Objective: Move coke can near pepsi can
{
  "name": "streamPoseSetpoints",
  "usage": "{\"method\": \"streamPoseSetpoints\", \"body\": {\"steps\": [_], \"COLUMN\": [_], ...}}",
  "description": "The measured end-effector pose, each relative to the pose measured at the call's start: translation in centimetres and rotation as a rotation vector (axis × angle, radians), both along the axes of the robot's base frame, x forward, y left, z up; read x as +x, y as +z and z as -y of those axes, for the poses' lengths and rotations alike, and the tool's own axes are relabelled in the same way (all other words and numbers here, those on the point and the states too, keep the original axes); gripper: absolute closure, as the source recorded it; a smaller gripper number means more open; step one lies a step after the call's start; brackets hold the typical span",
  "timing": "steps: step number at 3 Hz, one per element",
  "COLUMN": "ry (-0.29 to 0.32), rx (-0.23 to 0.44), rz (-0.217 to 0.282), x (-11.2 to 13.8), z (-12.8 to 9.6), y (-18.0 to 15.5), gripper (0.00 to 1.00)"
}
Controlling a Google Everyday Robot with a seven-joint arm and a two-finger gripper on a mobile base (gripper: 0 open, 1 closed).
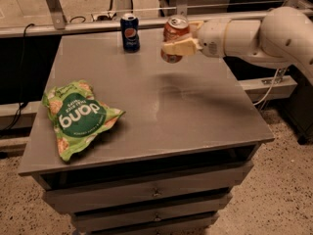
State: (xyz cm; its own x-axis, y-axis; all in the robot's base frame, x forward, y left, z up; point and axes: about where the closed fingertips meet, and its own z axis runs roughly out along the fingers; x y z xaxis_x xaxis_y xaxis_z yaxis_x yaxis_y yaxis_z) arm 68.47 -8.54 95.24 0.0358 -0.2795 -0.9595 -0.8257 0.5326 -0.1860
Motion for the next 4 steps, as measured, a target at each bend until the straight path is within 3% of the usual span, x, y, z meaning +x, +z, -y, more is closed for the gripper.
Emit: {"method": "streamPoseSetpoints", "body": {"steps": [1, 3, 4], "ry": [-0.003, -0.088, -0.085], "rx": [-0.011, -0.017, -0.004], "rz": [0.010, -0.010, -0.036], "x": [4.0, 11.2, 12.6], "z": [-4.0, -7.1, -8.5], "y": [-0.6, -2.5, -3.1], "gripper": [1.00, 1.00, 1.00]}}
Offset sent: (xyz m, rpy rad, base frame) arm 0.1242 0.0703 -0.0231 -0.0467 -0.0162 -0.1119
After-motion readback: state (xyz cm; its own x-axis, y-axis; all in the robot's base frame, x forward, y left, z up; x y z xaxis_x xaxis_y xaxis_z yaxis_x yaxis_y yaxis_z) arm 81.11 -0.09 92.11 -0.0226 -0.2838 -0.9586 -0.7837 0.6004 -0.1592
